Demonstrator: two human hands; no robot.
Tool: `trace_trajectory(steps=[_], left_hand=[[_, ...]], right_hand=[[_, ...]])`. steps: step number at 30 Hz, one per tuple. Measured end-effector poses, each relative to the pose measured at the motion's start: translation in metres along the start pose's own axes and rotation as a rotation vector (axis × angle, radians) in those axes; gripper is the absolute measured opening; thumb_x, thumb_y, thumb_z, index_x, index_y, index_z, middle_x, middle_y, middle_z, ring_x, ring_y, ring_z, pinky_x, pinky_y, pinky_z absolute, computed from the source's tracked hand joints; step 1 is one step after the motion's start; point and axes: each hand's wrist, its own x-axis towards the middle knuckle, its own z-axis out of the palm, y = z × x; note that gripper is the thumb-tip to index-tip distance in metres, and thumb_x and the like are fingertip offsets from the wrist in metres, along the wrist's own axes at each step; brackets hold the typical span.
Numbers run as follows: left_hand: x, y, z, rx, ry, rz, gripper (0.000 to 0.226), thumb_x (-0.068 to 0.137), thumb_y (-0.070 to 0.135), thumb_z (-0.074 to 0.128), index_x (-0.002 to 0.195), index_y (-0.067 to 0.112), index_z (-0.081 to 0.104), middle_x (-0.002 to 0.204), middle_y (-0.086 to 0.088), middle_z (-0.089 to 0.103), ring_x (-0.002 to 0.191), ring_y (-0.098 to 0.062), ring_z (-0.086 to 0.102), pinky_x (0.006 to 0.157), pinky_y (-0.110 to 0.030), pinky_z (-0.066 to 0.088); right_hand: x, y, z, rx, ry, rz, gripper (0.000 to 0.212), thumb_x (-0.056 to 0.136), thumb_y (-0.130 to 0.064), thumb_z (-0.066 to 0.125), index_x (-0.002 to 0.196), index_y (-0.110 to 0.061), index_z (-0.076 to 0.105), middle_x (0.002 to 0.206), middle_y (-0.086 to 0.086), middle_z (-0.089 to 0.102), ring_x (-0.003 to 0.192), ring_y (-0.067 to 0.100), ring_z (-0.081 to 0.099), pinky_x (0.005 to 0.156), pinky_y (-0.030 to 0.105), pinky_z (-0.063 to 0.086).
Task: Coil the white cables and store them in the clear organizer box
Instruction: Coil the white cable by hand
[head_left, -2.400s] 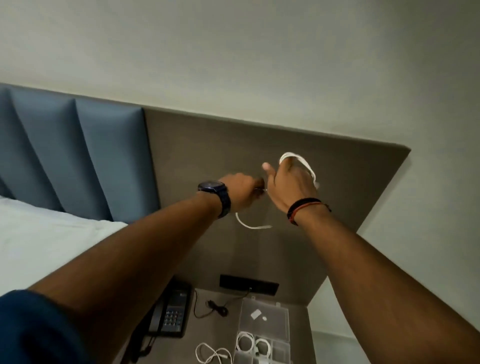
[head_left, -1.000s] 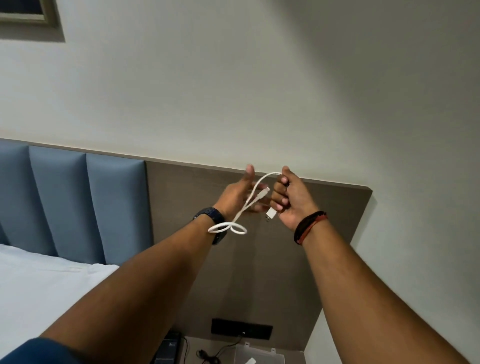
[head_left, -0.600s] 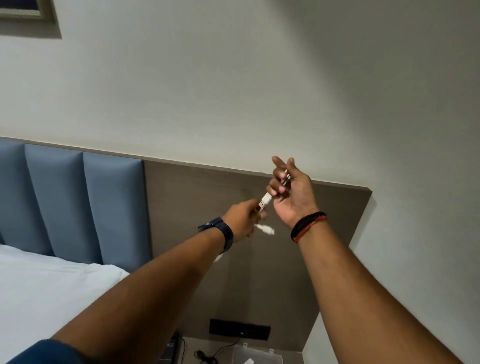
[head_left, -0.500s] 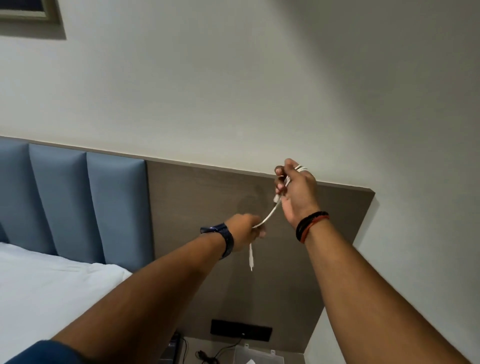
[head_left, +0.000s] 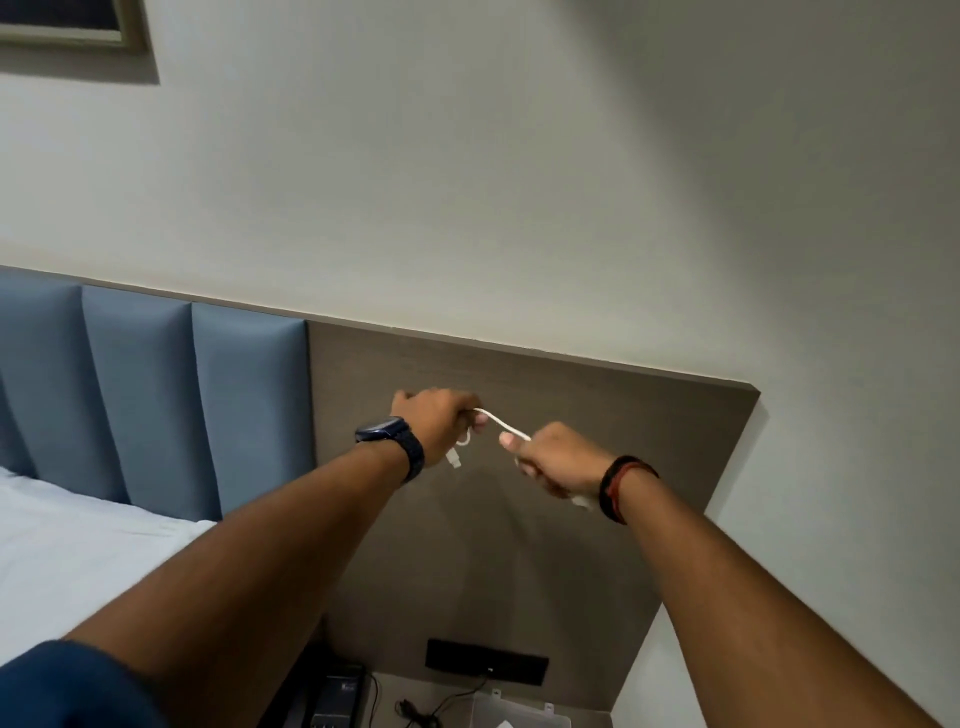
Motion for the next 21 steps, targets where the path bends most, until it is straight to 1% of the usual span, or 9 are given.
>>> trace_trajectory(steps=[2, 5, 7, 10, 12, 15, 16, 18, 21], left_hand=[[-0.002, 0.002, 0.003, -0.065, 0.011, -0.052, 0.029, 0.094, 0.031, 0.043, 0.068, 0.029, 0.055, 0.062, 0.016, 0.053, 0.071, -0.008, 0.049, 0.079, -0.036, 0.031], [-0.009, 0.018, 0.008, -0.361, -0.056, -0.087, 0.036, 0.094, 0.027, 0.046, 0.059, 0.027, 0.053, 0.071, 0.007, 0.065, 0.073, -0.016, 0.060, 0.075, -0.030, 0.044], [-0.013, 0.032, 0.009, -0.582, -0.123, -0.090, 0.028, 0.095, 0.021, 0.046, 0.069, 0.021, 0.057, 0.081, -0.007, 0.068, 0.073, -0.018, 0.064, 0.071, -0.027, 0.050], [-0.018, 0.045, 0.009, -0.732, -0.260, -0.096, 0.026, 0.096, 0.023, 0.046, 0.081, 0.011, 0.063, 0.076, -0.001, 0.065, 0.055, 0.002, 0.059, 0.054, -0.011, 0.048], [-0.021, 0.046, 0.010, -0.703, -0.337, -0.102, 0.027, 0.095, 0.026, 0.047, 0.082, 0.010, 0.066, 0.073, 0.004, 0.063, 0.054, 0.003, 0.057, 0.051, -0.006, 0.043], [-0.025, 0.037, 0.009, -0.582, -0.363, -0.080, 0.030, 0.094, 0.031, 0.048, 0.075, 0.017, 0.066, 0.068, 0.009, 0.059, 0.062, -0.001, 0.052, 0.060, -0.013, 0.040], [-0.026, 0.034, 0.008, -0.565, -0.351, -0.071, 0.032, 0.094, 0.033, 0.047, 0.073, 0.018, 0.066, 0.064, 0.012, 0.059, 0.060, 0.000, 0.052, 0.058, -0.012, 0.038], [-0.026, 0.031, 0.006, -0.586, -0.319, -0.063, 0.037, 0.096, 0.035, 0.044, 0.069, 0.018, 0.063, 0.051, 0.017, 0.058, 0.048, 0.006, 0.051, 0.048, -0.007, 0.035], [-0.022, 0.030, -0.001, -0.589, -0.265, -0.051, 0.034, 0.096, 0.033, 0.044, 0.069, 0.019, 0.060, 0.060, 0.011, 0.060, 0.048, 0.007, 0.053, 0.050, -0.004, 0.040]], right_hand=[[-0.004, -0.013, -0.006, 0.517, -0.160, -0.063, 0.054, 0.095, -0.049, 0.038, 0.049, -0.021, 0.038, 0.034, -0.010, 0.026, 0.031, 0.008, 0.018, 0.042, 0.024, 0.012], [-0.008, -0.035, -0.014, 1.077, -0.312, -0.254, 0.050, 0.095, -0.043, 0.035, 0.051, -0.020, 0.043, 0.034, -0.009, 0.027, 0.030, 0.007, 0.023, 0.038, 0.022, 0.017], [-0.009, -0.045, -0.013, 1.250, -0.220, -0.338, 0.044, 0.096, -0.038, 0.035, 0.059, -0.017, 0.046, 0.038, -0.008, 0.032, 0.034, 0.008, 0.028, 0.040, 0.023, 0.025], [-0.003, -0.047, -0.011, 1.380, 0.076, -0.381, 0.028, 0.097, -0.026, 0.039, 0.073, -0.016, 0.049, 0.050, -0.005, 0.043, 0.042, 0.010, 0.036, 0.049, 0.024, 0.029], [0.004, -0.044, -0.014, 1.192, 0.402, -0.377, 0.022, 0.099, -0.017, 0.038, 0.080, -0.016, 0.050, 0.060, -0.003, 0.054, 0.048, 0.010, 0.043, 0.053, 0.024, 0.033], [0.010, -0.029, -0.016, 0.416, 0.834, -0.406, 0.017, 0.099, -0.013, 0.035, 0.087, -0.015, 0.046, 0.074, 0.004, 0.062, 0.061, 0.014, 0.054, 0.063, 0.032, 0.046], [0.010, -0.022, -0.015, 0.172, 0.871, -0.441, 0.014, 0.098, -0.011, 0.036, 0.089, -0.014, 0.046, 0.079, 0.004, 0.063, 0.069, 0.017, 0.058, 0.068, 0.033, 0.048], [0.009, -0.004, -0.013, -0.287, 0.808, -0.417, 0.014, 0.094, -0.011, 0.037, 0.099, -0.009, 0.050, 0.091, 0.006, 0.066, 0.087, 0.023, 0.063, 0.077, 0.035, 0.050], [0.010, 0.016, -0.001, -0.710, 0.647, -0.318, 0.024, 0.095, -0.022, 0.036, 0.107, -0.008, 0.051, 0.095, 0.013, 0.070, 0.093, 0.033, 0.064, 0.073, 0.037, 0.049]])
